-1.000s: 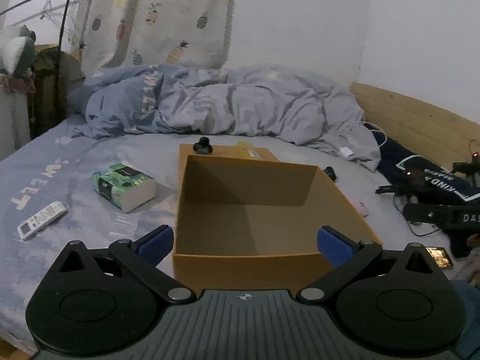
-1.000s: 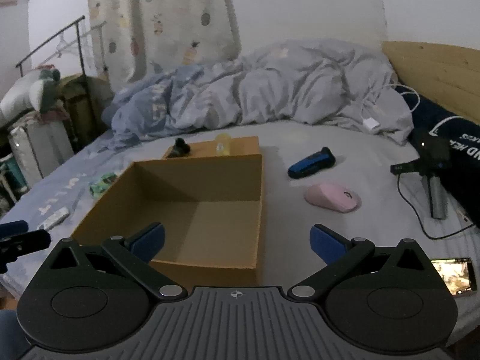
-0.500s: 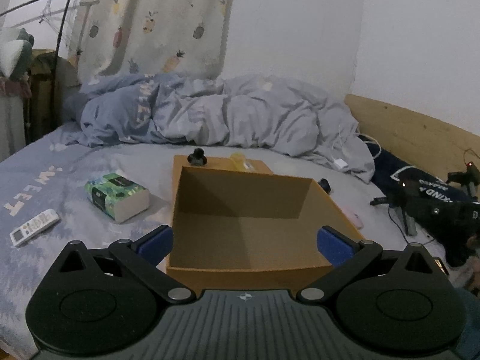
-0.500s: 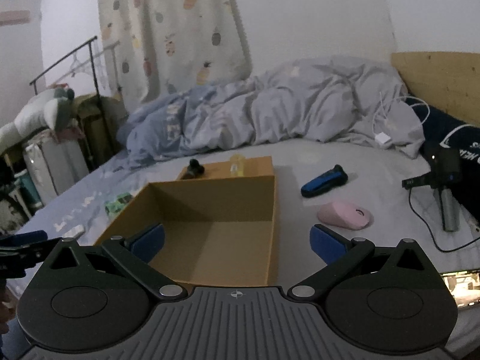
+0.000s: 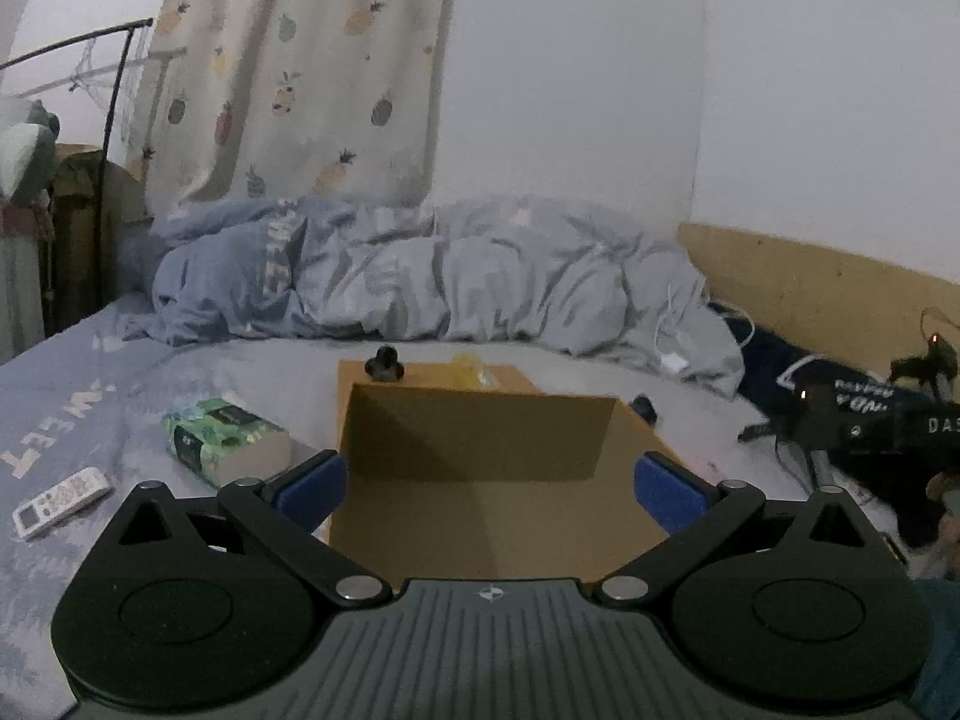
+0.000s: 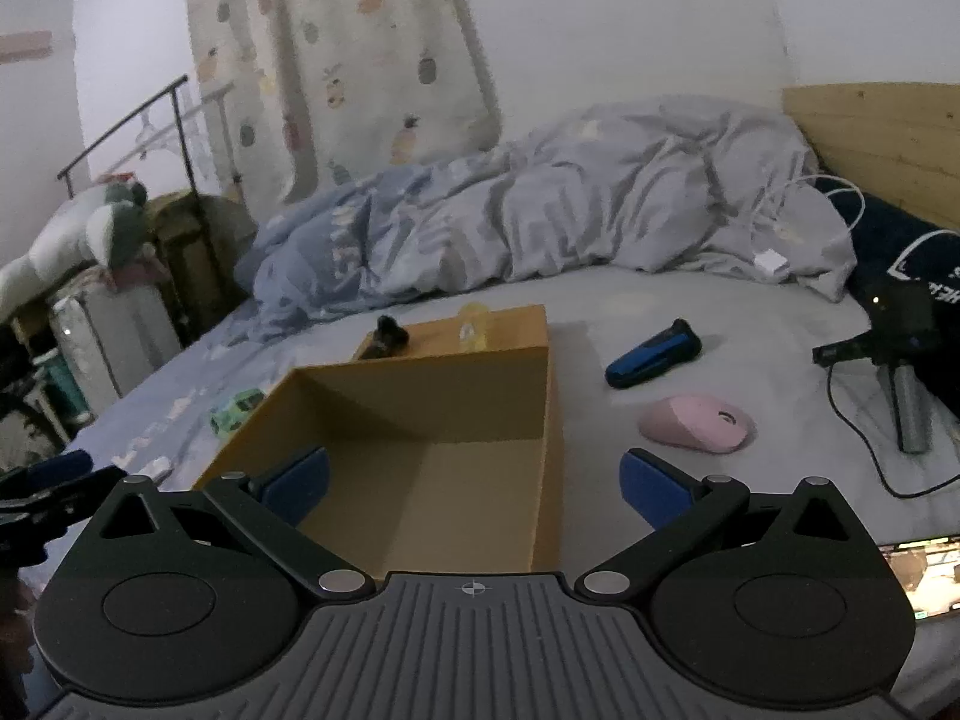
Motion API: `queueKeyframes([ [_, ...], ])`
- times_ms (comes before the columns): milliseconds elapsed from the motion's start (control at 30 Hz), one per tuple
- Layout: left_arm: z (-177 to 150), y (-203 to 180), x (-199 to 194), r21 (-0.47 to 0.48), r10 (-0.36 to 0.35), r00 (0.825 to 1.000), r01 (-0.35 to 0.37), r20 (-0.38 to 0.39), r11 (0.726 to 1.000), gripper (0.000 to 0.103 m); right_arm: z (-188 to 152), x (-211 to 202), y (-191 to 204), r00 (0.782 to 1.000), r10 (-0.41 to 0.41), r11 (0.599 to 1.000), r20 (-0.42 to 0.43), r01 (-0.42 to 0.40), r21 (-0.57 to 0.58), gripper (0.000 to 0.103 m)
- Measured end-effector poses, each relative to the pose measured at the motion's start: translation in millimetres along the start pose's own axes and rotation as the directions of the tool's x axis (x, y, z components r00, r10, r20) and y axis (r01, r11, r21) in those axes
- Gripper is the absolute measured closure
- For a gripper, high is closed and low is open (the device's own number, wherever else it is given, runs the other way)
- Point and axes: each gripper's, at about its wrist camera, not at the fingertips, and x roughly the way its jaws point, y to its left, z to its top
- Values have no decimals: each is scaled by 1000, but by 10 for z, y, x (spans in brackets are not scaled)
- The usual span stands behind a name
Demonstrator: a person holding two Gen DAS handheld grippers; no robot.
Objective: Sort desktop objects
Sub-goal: 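Move the left tool toward the black shaver on the orange box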
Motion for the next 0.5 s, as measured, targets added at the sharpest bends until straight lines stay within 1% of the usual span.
queueKeyframes([
  [133, -5, -45, 52, -12, -2, 1000, 2, -28, 1000, 0, 56, -38, 26, 999, -25, 1000, 25, 25, -12, 0],
  [200, 17, -69, 84, -7, 18, 999, -18, -49, 1000, 0, 97, -63, 27, 998, -48, 999, 41, 48, -2, 0],
  [367, 143, -28, 130, -26, 53, 994, -55, -96, 998, 0, 267, -27, -48, 998, -61, 997, 25, 60, 46, 0],
  [500, 269, 17, 148, -17, 55, 994, -57, -99, 998, 0, 404, 44, -82, 997, -77, 996, 19, 76, 39, 0],
])
